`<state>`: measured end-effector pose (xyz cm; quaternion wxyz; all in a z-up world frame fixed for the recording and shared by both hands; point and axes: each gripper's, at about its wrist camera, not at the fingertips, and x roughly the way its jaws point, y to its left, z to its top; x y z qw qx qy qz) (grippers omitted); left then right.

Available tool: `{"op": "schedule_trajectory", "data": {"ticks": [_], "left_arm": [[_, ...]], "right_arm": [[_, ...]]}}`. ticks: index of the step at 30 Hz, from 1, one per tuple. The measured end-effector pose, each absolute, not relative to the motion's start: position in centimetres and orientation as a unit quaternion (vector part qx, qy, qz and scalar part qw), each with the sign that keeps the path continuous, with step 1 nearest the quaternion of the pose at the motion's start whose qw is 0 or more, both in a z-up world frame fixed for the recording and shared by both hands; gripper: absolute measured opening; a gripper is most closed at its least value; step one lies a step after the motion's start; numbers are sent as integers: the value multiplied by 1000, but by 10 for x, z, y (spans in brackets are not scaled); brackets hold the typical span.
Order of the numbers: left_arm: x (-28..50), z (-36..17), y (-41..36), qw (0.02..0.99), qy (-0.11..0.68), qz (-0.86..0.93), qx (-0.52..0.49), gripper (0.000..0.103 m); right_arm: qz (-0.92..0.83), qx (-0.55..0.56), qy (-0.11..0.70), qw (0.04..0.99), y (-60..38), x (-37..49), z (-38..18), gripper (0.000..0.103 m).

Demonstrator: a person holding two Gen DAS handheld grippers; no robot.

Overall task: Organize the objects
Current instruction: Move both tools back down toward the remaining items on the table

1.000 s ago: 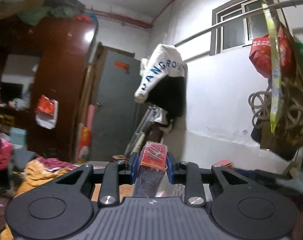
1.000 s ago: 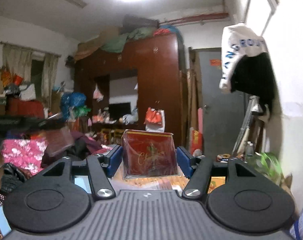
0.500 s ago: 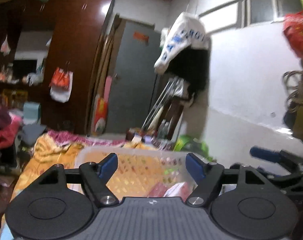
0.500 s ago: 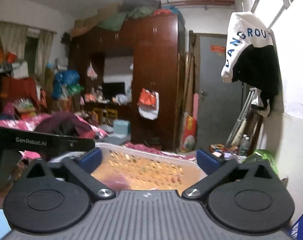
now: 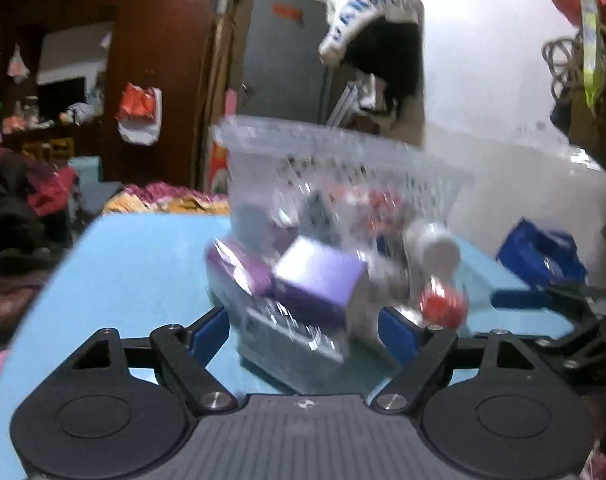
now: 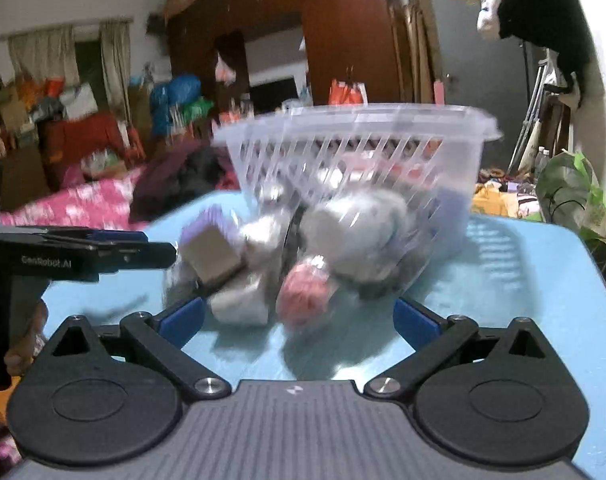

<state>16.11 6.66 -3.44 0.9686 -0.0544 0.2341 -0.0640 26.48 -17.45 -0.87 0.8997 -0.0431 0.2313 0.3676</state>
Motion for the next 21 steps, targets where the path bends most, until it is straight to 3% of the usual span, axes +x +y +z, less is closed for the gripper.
{"op": "schedule_trajectory", "data": {"ticks": [2,4,8,9,11,15,18,20,21], "left_arm": [[166,-40,57,964,256,-69,-24,85],[165,-44,50,963,262,-67,-6,85],[165,-52,46,960,272,-68,13,85],[166,-54,46,959,277,-64,17,85],[168,-55,47,957,284,-61,14,85],[168,-56,55,957,281,-67,-16,85],[166,-55,57,960,273,-53,-26,74],[165,-56,57,963,266,-34,-28,57],[163,-56,58,964,263,-26,-32,56]], "right_arm": [[359,-62,238,900,-164,269,-8,97],[353,-64,246,900,-158,275,-7,81],[361,-56,253,896,-152,279,-12,74],[362,-53,255,895,-152,279,-14,66],[364,-42,253,896,-161,273,-17,62],[368,-6,247,896,-175,271,-20,43],[374,17,241,895,-182,272,-21,40],[375,31,234,897,-185,272,-21,40],[374,35,232,897,-185,272,-20,40]]}}
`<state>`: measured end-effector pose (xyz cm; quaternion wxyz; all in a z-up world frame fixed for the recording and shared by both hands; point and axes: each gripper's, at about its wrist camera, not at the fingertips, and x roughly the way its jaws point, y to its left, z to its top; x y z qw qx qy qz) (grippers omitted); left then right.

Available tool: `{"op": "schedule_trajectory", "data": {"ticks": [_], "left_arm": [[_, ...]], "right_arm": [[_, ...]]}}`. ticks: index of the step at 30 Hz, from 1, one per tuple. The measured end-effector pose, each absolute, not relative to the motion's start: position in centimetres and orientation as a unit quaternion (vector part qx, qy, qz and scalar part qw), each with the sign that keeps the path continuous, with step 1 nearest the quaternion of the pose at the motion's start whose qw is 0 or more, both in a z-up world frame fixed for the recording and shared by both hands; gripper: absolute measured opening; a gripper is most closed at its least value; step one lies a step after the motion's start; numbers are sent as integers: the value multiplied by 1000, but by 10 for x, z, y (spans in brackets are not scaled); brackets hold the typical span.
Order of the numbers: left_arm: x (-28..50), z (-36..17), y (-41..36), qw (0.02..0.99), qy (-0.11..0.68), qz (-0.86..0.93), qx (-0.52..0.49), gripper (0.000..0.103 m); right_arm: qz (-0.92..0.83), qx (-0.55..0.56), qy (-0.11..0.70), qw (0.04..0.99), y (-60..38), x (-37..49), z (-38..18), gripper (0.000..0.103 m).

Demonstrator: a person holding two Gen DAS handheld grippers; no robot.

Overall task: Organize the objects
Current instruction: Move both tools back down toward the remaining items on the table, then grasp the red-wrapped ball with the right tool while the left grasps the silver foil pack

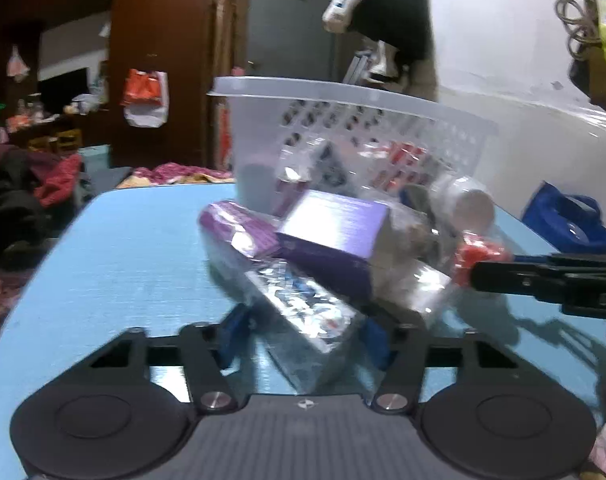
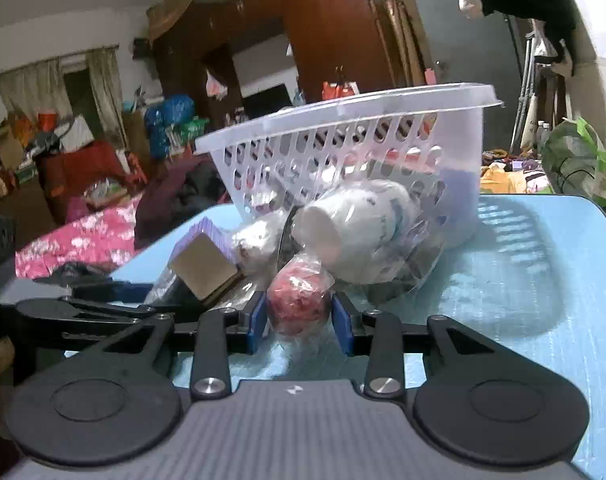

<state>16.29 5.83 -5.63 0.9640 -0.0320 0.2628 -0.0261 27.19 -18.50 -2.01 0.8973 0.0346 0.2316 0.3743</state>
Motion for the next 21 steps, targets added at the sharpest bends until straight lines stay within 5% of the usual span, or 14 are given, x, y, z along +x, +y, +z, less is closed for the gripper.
{"op": "schedule_trajectory", "data": {"ticks": [8,21], "left_arm": [[155,-56,68,972,227,-21,-63,43],[137,-56,66,991,108,-43,-73,42]], "right_arm": [[365,33,208,907,-185,265,-18,39],[371,41,126,919,-193,248,-13,39]]}}
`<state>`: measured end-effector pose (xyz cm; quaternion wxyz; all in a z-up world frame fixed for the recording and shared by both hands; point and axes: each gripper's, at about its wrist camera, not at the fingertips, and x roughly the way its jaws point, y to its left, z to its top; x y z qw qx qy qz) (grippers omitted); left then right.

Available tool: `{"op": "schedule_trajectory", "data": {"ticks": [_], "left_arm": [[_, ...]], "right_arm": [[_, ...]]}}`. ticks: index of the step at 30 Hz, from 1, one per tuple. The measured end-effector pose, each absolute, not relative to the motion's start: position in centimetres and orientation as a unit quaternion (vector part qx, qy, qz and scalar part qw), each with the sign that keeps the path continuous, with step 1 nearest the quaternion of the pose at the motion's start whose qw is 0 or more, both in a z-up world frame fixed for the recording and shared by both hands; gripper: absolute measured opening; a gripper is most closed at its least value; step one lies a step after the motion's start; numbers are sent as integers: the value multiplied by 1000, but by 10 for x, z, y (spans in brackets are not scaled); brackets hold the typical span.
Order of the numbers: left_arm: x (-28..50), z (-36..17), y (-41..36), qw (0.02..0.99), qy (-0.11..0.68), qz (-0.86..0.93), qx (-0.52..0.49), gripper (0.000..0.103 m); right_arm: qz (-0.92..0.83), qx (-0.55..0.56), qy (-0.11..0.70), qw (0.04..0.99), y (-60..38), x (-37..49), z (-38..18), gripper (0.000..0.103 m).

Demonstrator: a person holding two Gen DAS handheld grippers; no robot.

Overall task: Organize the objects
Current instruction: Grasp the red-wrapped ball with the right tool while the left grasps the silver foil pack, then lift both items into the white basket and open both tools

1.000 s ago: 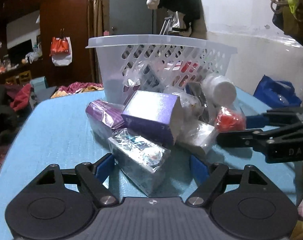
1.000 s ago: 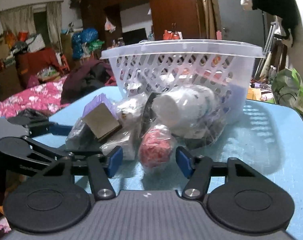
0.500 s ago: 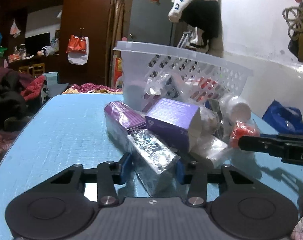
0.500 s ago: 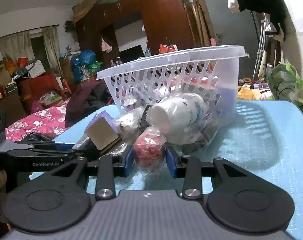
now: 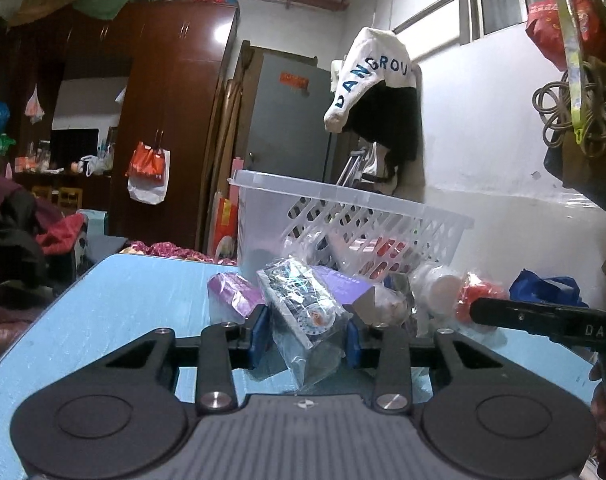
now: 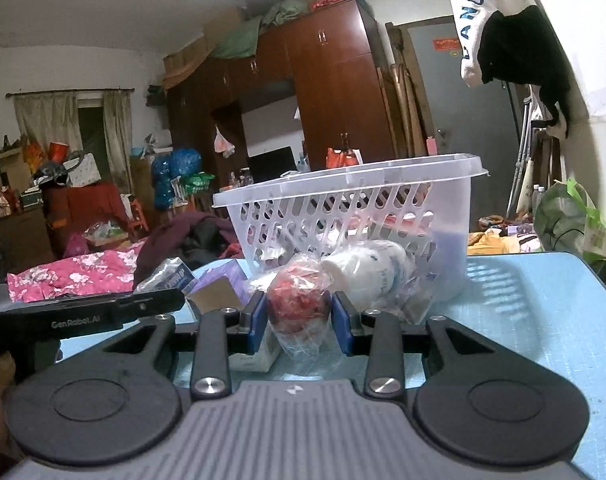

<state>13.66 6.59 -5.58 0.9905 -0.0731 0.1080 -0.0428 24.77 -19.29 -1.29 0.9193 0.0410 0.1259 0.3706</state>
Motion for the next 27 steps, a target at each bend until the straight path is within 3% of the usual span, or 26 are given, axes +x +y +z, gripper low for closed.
{"op": "schedule_trajectory", "data": {"ticks": [9,19,23,27], "left_arm": [[136,-59,78,987,94,-64,-112,42],[132,-61,84,985,92,-70,-128,41],[126,-28,83,986,64,-98,-121,41],[155,37,72,989,39,-109,-91,41]], "right_arm": [[363,45,55,929,-200,232,-16,39],[365,55,52,928,-203,238,-15,39],[357,76,52,929,-208,238,-6,39],[322,14,4,947,-191,245,41,39]]}}
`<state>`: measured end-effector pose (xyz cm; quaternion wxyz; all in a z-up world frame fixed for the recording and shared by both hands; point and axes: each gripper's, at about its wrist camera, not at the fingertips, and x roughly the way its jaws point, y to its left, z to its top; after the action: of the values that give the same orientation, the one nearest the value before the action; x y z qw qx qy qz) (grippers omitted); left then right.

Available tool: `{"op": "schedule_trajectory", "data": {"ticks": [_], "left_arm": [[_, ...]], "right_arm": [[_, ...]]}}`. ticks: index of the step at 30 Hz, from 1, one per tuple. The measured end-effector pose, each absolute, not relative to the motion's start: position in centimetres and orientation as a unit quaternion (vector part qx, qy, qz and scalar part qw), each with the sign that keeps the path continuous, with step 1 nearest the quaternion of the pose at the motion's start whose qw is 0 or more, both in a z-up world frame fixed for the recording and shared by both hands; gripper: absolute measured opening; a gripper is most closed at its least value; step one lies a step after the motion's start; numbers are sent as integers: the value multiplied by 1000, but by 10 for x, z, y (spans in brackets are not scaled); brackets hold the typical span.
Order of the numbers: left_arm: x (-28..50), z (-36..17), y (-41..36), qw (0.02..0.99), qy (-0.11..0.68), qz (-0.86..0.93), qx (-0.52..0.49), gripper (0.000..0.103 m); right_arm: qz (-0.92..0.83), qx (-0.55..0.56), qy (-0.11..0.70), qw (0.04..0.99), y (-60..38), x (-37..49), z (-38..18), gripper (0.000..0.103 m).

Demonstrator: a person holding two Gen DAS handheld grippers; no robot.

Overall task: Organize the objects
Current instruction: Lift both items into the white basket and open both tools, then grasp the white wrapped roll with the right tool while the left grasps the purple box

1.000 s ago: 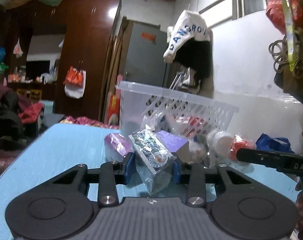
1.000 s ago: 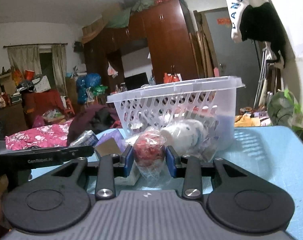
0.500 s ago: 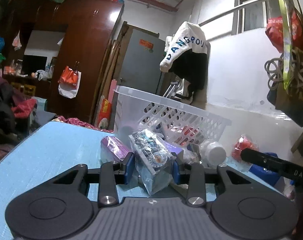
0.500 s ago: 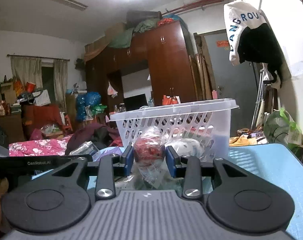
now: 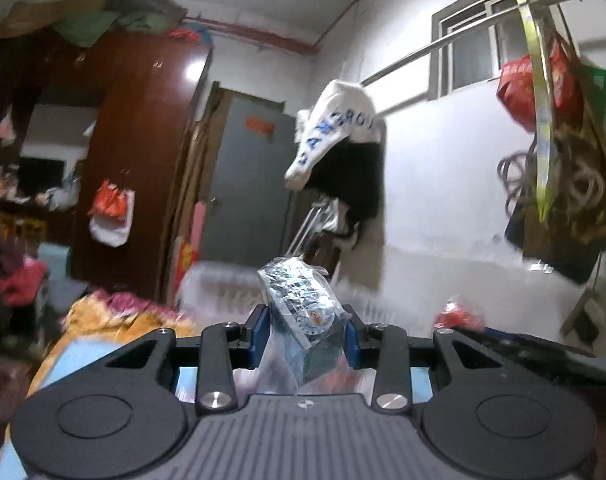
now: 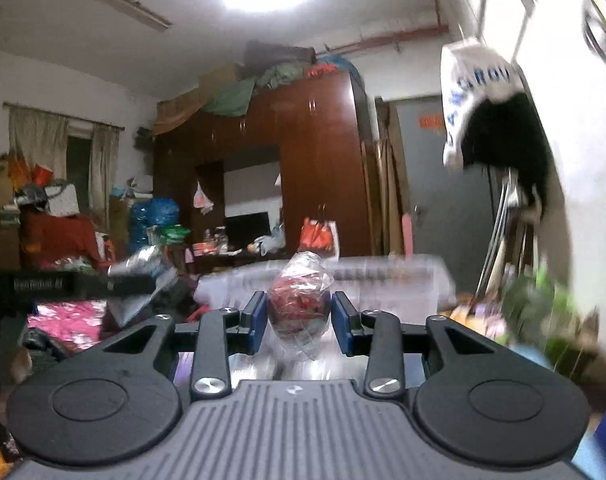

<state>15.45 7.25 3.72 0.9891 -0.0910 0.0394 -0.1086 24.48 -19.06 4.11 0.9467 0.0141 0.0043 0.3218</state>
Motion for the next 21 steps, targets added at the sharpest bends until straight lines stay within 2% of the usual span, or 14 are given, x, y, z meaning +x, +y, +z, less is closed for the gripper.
{"op": "schedule_trajectory", "data": {"ticks": [3,7,8,9,10,11,12,15,21], "left_arm": [[201,74,63,989,53,-108,-83,41],[263,86,46,991,92,-80,-50,42],[272,83,44,991,102,-74,-49,46],[282,79,44,989,117,-70,-50,54],[290,73,46,987,133,-66,-56,72],[294,68,48,986,143,-60,-62,82],[291,64,52,986,145,-56,-67,82],[261,58,60,986,128,-81,-74,82],[192,17,63,988,117,-49,-83,87]], "right_arm": [[314,-37,-12,949,-170,277,84,39],[303,-57,39,950,-151,333,111,40],[303,-57,49,950,-147,343,112,40],[299,-63,57,950,-144,350,110,45],[293,-72,61,952,-141,354,107,65],[287,-81,63,952,-138,356,103,78],[282,-88,65,953,-138,353,99,94],[290,-77,57,952,-151,328,88,103],[323,-32,119,938,-172,297,48,103]]}}
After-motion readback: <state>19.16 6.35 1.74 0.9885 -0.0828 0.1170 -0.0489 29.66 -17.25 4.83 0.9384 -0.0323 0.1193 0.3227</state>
